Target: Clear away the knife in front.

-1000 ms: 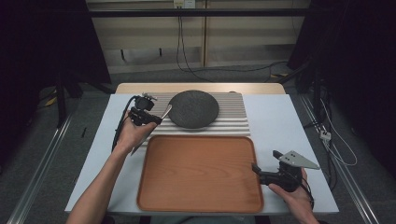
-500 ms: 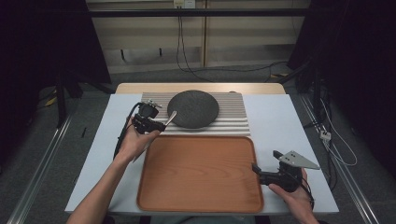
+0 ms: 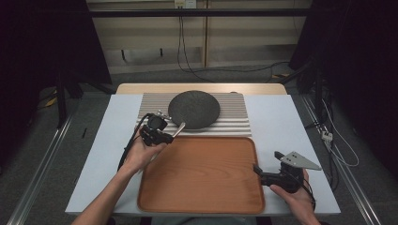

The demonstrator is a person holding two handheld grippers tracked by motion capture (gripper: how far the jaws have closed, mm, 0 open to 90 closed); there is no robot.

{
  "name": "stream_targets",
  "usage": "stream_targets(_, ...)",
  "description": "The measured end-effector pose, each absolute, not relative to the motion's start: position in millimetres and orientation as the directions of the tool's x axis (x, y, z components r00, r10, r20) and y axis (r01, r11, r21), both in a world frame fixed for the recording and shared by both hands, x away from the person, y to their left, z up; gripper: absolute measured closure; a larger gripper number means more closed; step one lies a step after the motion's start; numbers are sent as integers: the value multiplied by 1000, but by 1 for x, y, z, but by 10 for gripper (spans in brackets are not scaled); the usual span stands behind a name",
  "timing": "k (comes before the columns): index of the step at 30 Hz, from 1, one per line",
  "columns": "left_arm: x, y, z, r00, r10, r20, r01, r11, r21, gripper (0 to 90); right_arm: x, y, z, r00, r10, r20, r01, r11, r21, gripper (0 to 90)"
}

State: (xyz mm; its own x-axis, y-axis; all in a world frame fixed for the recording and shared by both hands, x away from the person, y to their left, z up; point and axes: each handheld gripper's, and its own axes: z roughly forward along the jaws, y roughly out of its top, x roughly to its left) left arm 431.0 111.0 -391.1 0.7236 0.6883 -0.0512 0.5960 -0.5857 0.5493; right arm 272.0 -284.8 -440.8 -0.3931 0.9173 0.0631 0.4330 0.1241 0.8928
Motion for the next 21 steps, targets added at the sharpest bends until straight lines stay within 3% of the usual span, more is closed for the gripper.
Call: stream_targets(21, 396, 99, -411, 720, 687, -99, 635, -595, 492, 800, 272, -283, -441, -398, 916, 60, 432, 129, 893, 52)
